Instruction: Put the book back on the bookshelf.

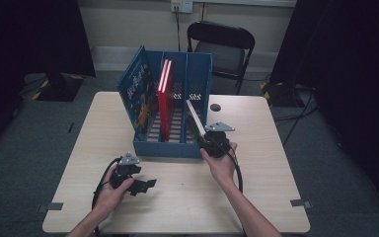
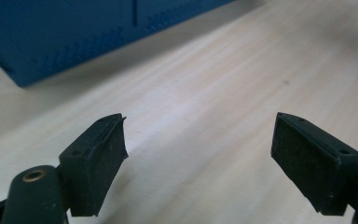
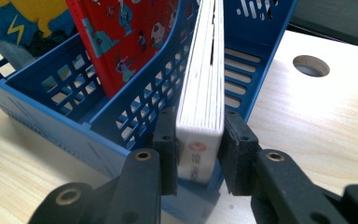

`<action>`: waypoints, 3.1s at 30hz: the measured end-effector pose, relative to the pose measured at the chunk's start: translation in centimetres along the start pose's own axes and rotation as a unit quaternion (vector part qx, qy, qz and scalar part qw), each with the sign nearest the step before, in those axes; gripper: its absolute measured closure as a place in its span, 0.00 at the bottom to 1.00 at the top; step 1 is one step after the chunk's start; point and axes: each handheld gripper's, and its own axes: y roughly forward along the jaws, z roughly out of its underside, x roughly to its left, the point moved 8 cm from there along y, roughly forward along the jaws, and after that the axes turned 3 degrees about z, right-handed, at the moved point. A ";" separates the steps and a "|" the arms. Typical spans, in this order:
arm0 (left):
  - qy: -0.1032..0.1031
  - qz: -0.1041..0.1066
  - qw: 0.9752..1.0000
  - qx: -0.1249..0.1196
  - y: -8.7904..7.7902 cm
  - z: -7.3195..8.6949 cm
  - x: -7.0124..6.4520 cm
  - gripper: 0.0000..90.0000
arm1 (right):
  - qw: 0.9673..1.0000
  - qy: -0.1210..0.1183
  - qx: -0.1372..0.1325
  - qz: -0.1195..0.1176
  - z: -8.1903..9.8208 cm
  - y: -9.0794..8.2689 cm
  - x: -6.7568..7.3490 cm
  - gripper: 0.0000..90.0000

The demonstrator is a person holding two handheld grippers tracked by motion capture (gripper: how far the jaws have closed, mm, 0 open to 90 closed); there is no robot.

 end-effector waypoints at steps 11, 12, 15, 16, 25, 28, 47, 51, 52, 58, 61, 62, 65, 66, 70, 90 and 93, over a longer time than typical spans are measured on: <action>0.007 -0.007 1.000 0.001 -0.1 0.2 -0.1 0.19 | 1.000 0.006 -0.003 -0.001 -0.3 0.5 0.8 0.78; 0.007 -0.007 1.000 0.001 -0.2 0.2 0.0 0.19 | 1.000 0.006 -0.003 -0.002 -0.4 0.6 0.9 0.78; 0.009 -0.008 1.000 0.002 -0.2 0.2 0.1 0.19 | 1.000 0.004 -0.002 -0.006 -0.7 1.0 1.2 0.77; 0.007 -0.007 1.000 0.001 -0.2 0.2 0.0 0.19 | 1.000 0.004 -0.002 -0.006 -0.7 1.1 1.3 0.77; 0.012 0.000 1.000 0.005 0.2 0.0 -0.5 0.19 | 1.000 0.005 -0.002 -0.007 -1.6 2.5 1.3 0.75; 0.007 -0.001 1.000 0.006 0.1 0.2 -0.4 0.19 | 1.000 0.006 0.000 -0.007 -1.9 3.0 1.4 0.75; -0.003 -0.013 1.000 0.002 -0.4 0.7 0.2 0.19 | 0.999 -0.007 -0.007 -0.053 -1.8 2.5 3.0 0.77; -0.003 -0.014 1.000 0.005 -0.3 0.8 0.4 0.19 | 0.999 -0.002 -0.005 -0.052 -2.2 3.2 3.1 0.71; -0.003 -0.014 1.000 0.005 -0.4 0.8 0.5 0.19 | 0.999 0.003 -0.003 -0.055 -2.2 3.3 3.1 0.70; 0.000 -0.013 1.000 0.008 -0.3 0.7 0.4 0.19 | 0.999 0.017 0.012 -0.049 -2.4 3.8 3.2 0.63; 0.000 -0.010 1.000 0.005 -0.2 0.6 0.3 0.19 | 0.999 0.016 0.017 -0.043 -2.4 4.1 3.4 0.66; -0.001 -0.009 1.000 0.007 -0.2 0.6 0.3 0.19 | 0.999 0.021 0.016 -0.045 -2.5 4.2 3.3 0.67; -0.001 -0.008 1.000 0.007 -0.1 0.6 0.3 0.19 | 0.998 0.033 0.014 -0.046 -2.6 4.3 3.1 0.69; -0.001 -0.010 1.000 0.005 0.0 0.5 0.4 0.19 | 0.998 0.034 0.013 -0.046 -2.7 4.3 2.9 0.70; 0.001 -0.008 1.000 0.006 0.0 0.3 0.3 0.19 | 0.998 0.046 0.011 -0.049 -3.0 4.9 2.2 0.73; 0.010 -0.009 1.000 0.013 0.4 0.4 0.3 0.19 | 0.998 0.041 0.035 -0.034 -4.2 6.3 1.9 0.73; 0.009 -0.009 1.000 0.010 0.2 0.4 0.4 0.19 | 0.998 0.041 0.041 -0.036 -4.4 6.4 1.8 0.73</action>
